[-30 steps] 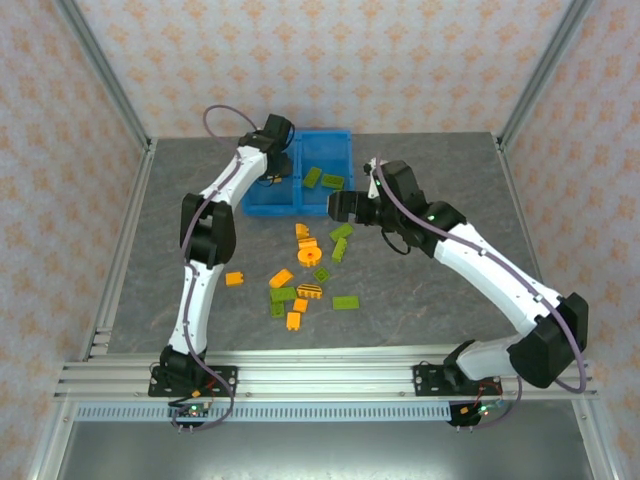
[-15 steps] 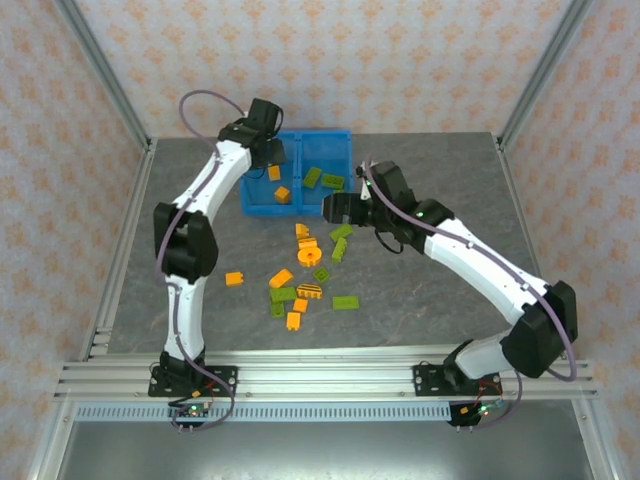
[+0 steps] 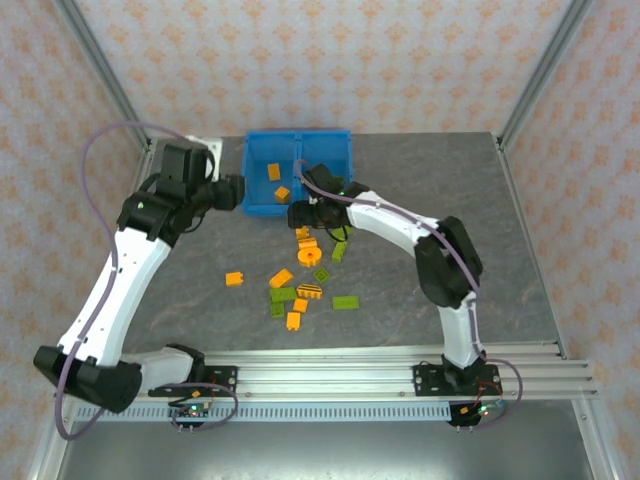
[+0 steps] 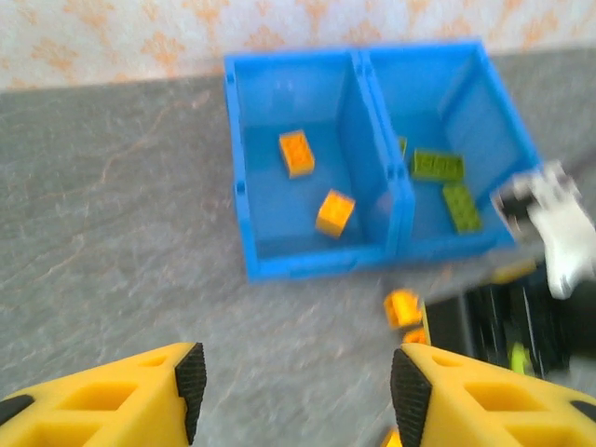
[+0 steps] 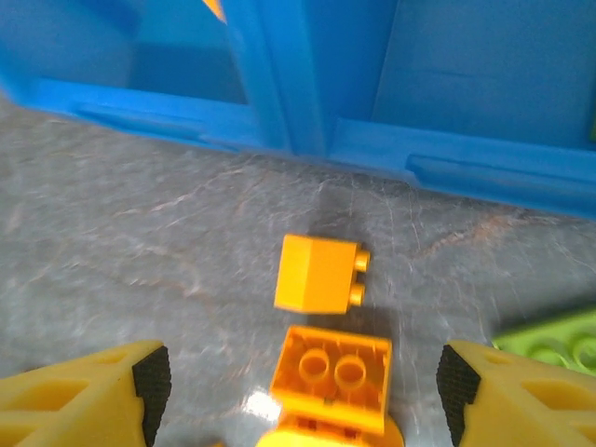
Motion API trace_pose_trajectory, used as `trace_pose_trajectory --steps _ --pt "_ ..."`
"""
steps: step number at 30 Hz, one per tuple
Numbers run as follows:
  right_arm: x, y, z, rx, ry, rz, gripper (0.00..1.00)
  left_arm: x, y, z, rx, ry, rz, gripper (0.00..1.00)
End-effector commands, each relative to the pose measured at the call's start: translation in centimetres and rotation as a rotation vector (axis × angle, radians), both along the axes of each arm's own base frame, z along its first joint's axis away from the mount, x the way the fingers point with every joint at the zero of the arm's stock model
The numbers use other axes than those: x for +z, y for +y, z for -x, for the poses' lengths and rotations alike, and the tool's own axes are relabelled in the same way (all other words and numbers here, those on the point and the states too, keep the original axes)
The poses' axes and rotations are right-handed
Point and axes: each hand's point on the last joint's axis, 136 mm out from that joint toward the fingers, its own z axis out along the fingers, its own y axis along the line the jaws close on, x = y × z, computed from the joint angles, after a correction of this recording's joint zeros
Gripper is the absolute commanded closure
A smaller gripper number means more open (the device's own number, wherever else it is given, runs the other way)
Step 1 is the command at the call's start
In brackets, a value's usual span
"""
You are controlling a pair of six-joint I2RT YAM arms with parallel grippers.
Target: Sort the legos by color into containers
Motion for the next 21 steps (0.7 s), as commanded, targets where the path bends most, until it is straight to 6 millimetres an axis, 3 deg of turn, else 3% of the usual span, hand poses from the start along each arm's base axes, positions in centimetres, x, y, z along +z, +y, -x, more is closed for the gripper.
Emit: trace_pose_trajectory --steps 1,6,10,16,21 --pt "-0.9 0.9 -0.9 -0.016 0.011 0.033 0.24 -3.7 -0.7 2.3 -0.159 0.067 -0.086 0.36" --pt "-4.1 1.6 -1.4 -0.018 0.038 0.113 0.27 -4.2 -2.3 2.4 -0.243 0.001 -0.031 0.15" --pt "-5.7 1.3 -1.5 -0.037 0.037 0.163 0.36 -4.6 -3.8 2.5 -0.331 0.017 -0.005 0.04" --pt "-8.1 0.8 -0.9 -0.041 0.058 0.223 0.53 -5.7 -4.6 2.6 -0.371 0.041 0.016 0.00" --pt "-8.0 0.5 -0.7 -0.048 0.057 0.219 0.66 -5.9 -4.8 2.6 -0.385 0.030 0.024 0.00"
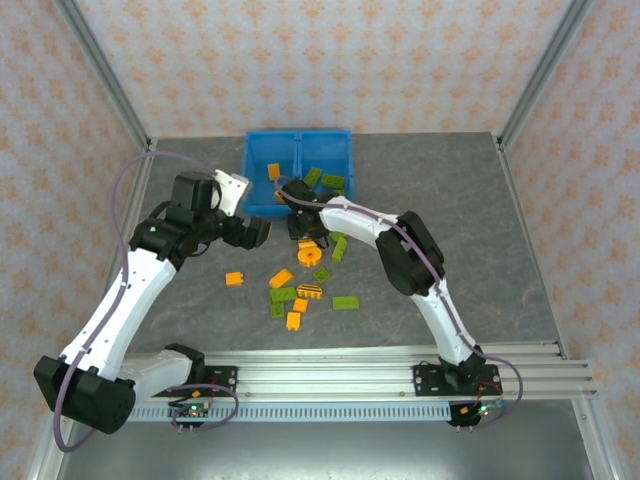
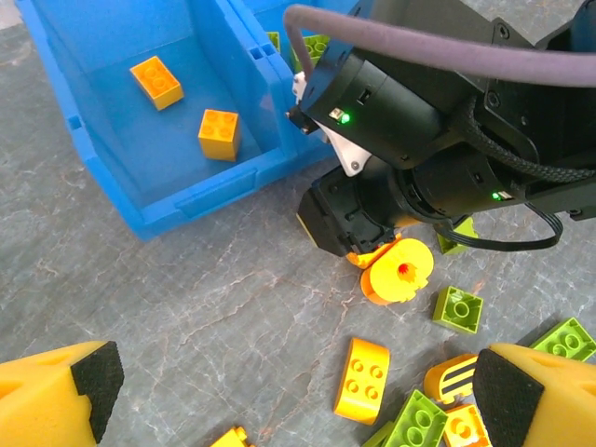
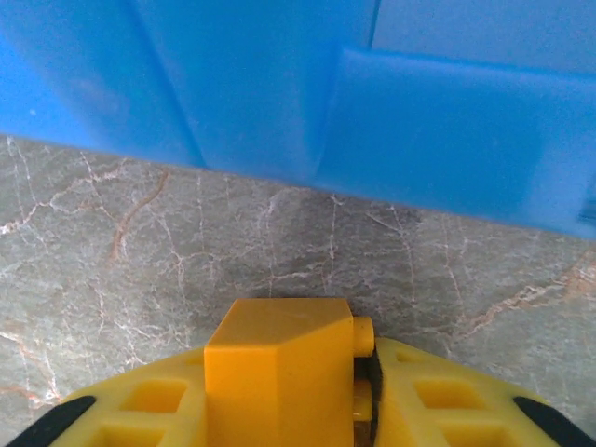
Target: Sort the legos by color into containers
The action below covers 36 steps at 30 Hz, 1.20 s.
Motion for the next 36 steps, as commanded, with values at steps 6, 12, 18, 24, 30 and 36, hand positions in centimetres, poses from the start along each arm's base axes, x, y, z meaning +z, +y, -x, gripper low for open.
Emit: trace_pose_trajectory --steps 6,12,18,24,30,36 --pt "2.8 -0.8 0.2 -0.008 -0.062 -0.012 0.74 0.4 -0.4 0.0 -0.036 -0.060 0.008 0.00" --pt "10.8 -0.5 1.4 0.033 -0.219 -0.100 0.74 1.9 0.9 0.1 0.024 -0.158 -0.013 0.00" --pt "19.4 1.6 0.6 0.056 -0.390 -0.246 0.74 4.2 2.5 0.5 0.104 -0.289 -0.005 0.00" --pt "21.2 5.7 -3.8 0.065 -0.480 -0.265 0.74 5.3 5.2 1.0 0.234 -0.363 -0.036 0.00" --pt "18.2 8.1 -9.9 0.050 -0.589 -0.121 0.74 5.6 6.2 1.7 0.287 -0.383 -0.043 0.00" --pt "13.9 9.7 -12.7 0.099 -0.652 -0.076 0.72 5.6 6.4 1.8 0.299 -0.382 -0.041 0.00"
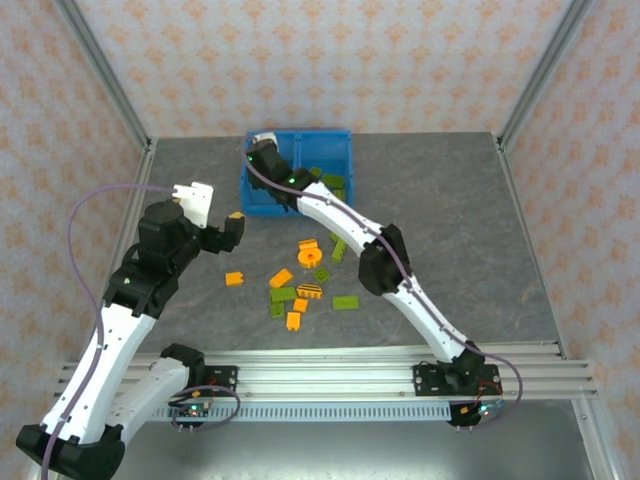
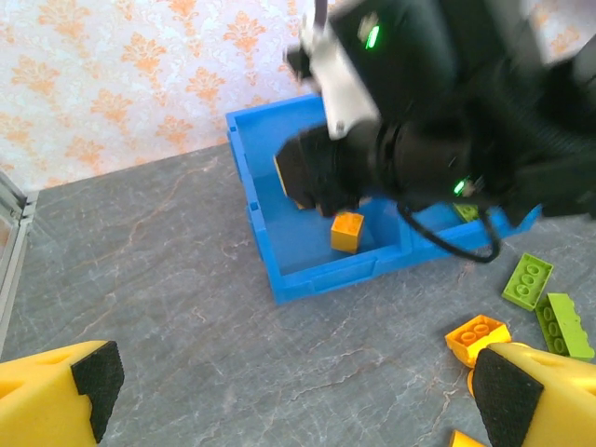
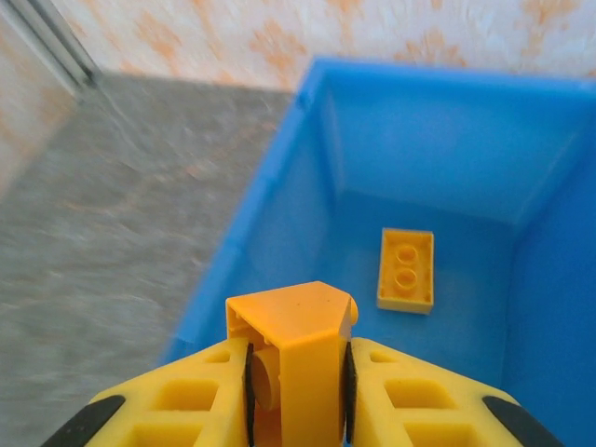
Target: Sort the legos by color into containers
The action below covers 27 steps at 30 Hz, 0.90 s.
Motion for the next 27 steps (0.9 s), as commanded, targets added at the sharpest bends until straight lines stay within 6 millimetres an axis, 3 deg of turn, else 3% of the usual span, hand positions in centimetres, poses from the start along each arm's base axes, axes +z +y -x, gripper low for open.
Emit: trace_pose_trajectory --steps 1,5,8,10,14,17,18,20,21,24,27 --pt "0.2 -0.5 -1.4 0.008 -0.071 0.064 0.72 0.6 0.9 -0.2 0.051 -0.029 0.011 0.00" --pt "-0.7 0.3 -1.1 0.048 -0.053 0.049 0.66 0.4 0.8 -0.2 0.048 -0.018 0.018 0.00" --pt "-0.5 0.0 -0.9 0.039 -0.035 0.045 0.50 0.2 1.0 -0.3 0.063 -0.007 0.013 0.00" --pt "0.4 -0.1 -0.7 0.038 -0.039 0.041 0.47 0.0 1.4 -0.4 0.086 0.002 0.007 0.00" --pt "4.0 -0.6 0.1 0.038 -0.053 0.012 0.51 -0.9 2.1 -0.8 0.141 0.035 -0.003 0.00" --pt "7.9 -1.7 1.6 0.039 -0.047 -0.032 0.53 -1.8 3.8 -1.1 0.296 0.118 0.046 0.00" --pt "9.6 -2.5 2.4 0.036 -0.048 -0.049 0.53 -2.2 4.4 -1.0 0.366 0.167 0.085 0.00" --pt "11.0 -4.0 3.7 0.033 -0.038 -0.071 0.52 -3.6 4.7 -0.7 0.479 0.268 0.184 0.00" --pt "13.3 -5.1 4.7 0.041 -0.050 -0.106 0.51 -4.8 4.3 -0.6 0.512 0.330 0.237 0.01" --pt "14.4 -7.7 8.4 0.134 -0.016 -0.149 0.45 -8.4 2.7 -0.4 0.548 0.463 0.362 0.01" --pt "14.2 -9.5 13.6 0.329 0.047 -0.164 0.26 -11.8 3.3 0.3 0.600 0.543 0.313 0.00"
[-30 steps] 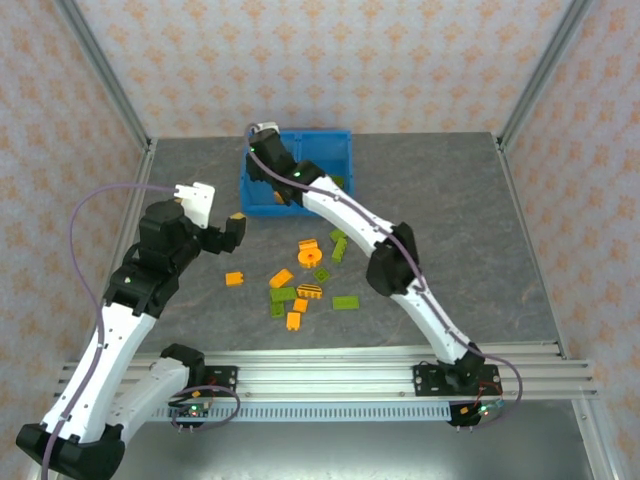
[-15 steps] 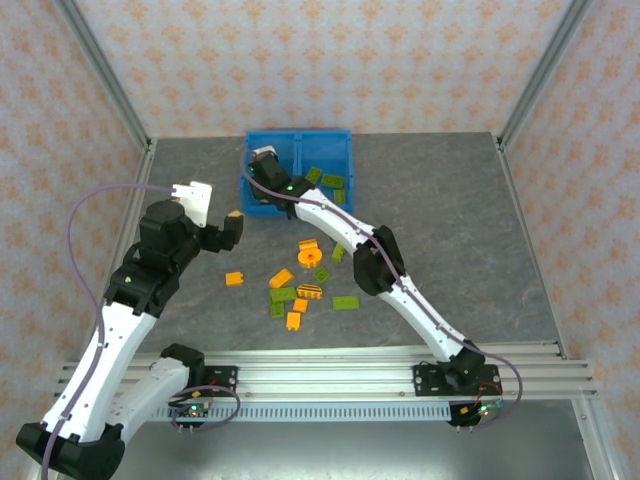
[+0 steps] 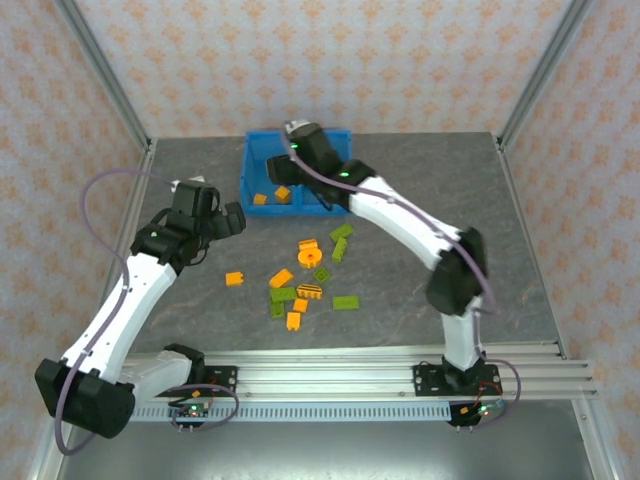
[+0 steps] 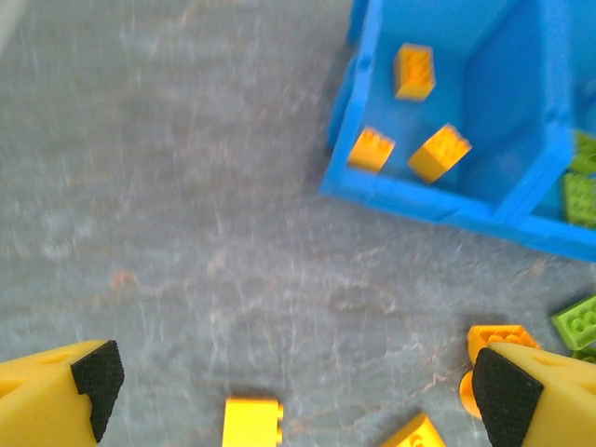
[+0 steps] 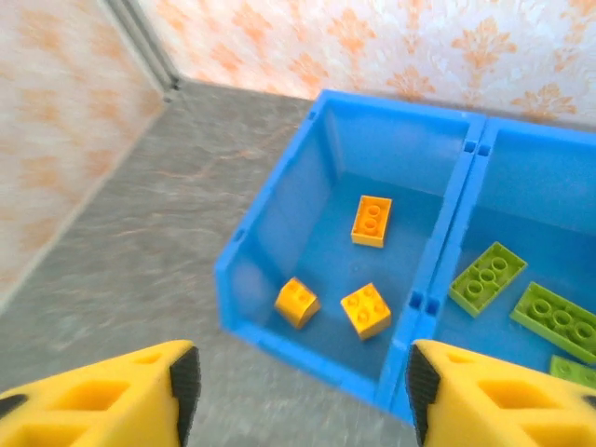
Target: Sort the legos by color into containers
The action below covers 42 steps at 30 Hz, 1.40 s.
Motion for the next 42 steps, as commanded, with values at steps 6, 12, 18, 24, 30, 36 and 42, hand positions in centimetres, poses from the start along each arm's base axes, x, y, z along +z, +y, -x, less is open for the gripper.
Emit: trace_pose_trajectory --steps 6,12,18,24,30,36,42 --pt "-0.6 -4.6 10.5 0.322 0.089 0.047 0.01 -12.0 -1.3 3.8 0.079 0.408 0.116 0.00" --pt "-2.6 -5.1 12.0 0.336 0.138 0.014 0.01 -16.9 -1.5 3.7 0.065 0.521 0.088 0.00" --pt "-4.7 -4.9 10.7 0.273 0.210 0.052 0.01 -19.1 -1.9 2.9 0.028 0.564 0.079 0.05" --pt "-4.4 -4.9 10.3 0.249 0.202 0.038 0.01 -20.6 -1.2 3.9 0.053 0.621 0.088 0.22" --pt "-4.5 -4.5 9.7 0.239 0.207 0.030 0.01 -21.3 -1.8 4.8 0.051 0.654 0.129 0.39" --pt "-4.3 -4.4 9.1 0.215 0.203 0.025 0.01 -21.6 -1.8 6.1 0.058 0.700 0.135 0.48" --pt "-4.5 -4.6 8.8 0.191 0.201 0.024 0.01 -21.6 -2.2 6.6 0.053 0.721 0.158 0.61"
